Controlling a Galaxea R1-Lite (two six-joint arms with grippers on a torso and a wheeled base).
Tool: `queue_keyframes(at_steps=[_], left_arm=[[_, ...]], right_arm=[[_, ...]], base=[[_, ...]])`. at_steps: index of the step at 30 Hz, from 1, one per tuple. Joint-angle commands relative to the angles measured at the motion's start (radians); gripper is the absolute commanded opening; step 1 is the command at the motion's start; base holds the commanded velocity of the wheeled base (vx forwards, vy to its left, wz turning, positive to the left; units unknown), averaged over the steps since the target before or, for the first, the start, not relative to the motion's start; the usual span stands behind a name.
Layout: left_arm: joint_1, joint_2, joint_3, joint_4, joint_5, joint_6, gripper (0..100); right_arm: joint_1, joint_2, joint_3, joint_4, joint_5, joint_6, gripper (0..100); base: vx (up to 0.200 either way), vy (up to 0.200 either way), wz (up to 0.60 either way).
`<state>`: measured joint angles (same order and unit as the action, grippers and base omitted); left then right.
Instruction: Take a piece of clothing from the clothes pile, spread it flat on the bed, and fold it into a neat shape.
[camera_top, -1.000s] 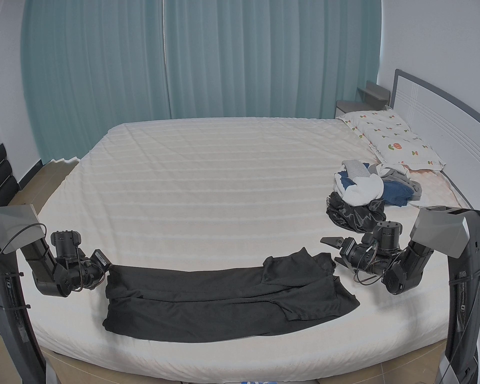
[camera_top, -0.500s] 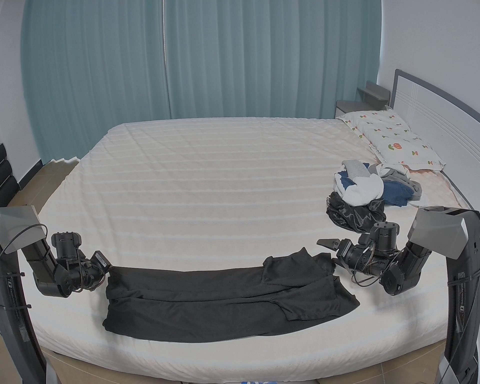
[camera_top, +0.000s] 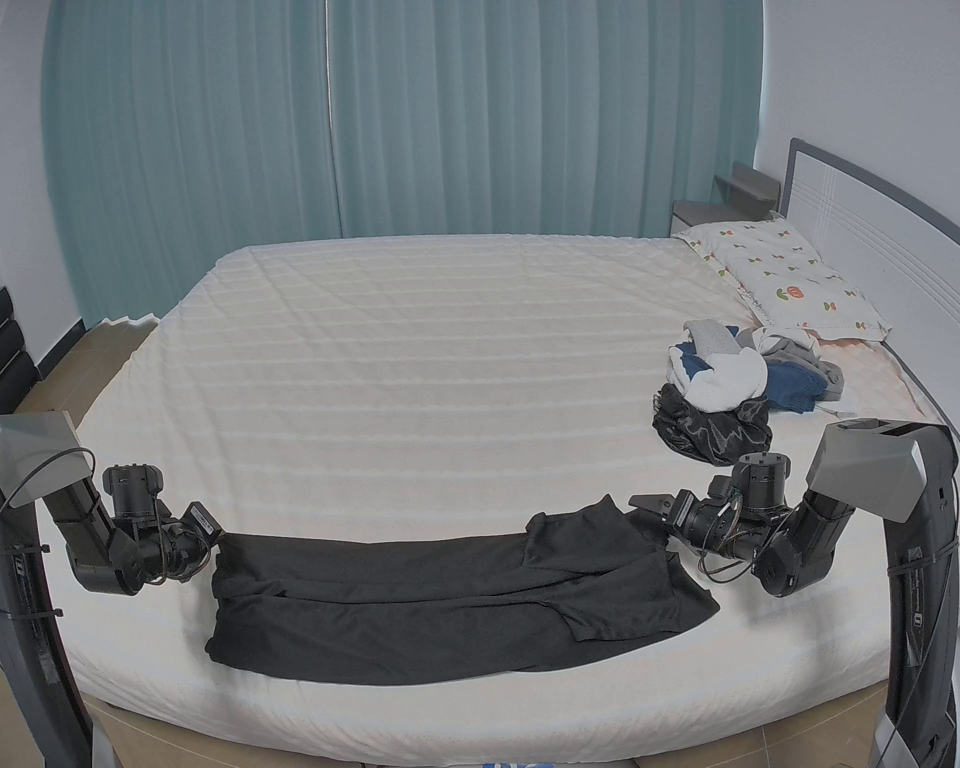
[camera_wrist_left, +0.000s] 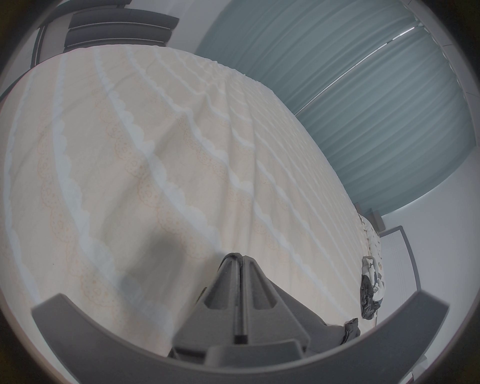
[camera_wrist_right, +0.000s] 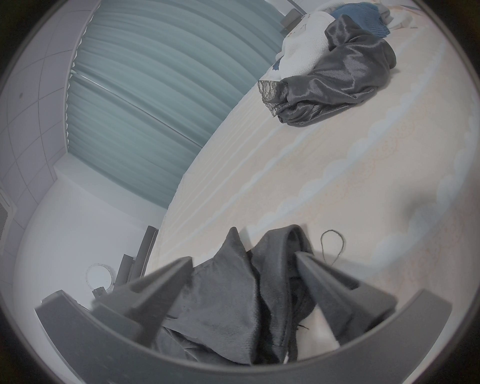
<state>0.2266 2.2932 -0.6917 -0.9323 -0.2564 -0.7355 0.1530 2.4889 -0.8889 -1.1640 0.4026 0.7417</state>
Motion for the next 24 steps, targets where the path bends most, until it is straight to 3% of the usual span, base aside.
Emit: queue_keyframes(at_steps=[1,24], left_arm=[[0.0,0.0,0.001,0.0,0.0,0.001,0],[0.011,0.02,-0.028,-0.082,0.002,-0.071,0]], right_arm=[[-0.006,0.013,-0.004,0.0,-0.001,-0.002,0],[-0.056,0.05,-0.097,-0.022,-0.053,0.013,0]], base=[[0.0,0.0,0.0],[0.0,0.0,0.0]])
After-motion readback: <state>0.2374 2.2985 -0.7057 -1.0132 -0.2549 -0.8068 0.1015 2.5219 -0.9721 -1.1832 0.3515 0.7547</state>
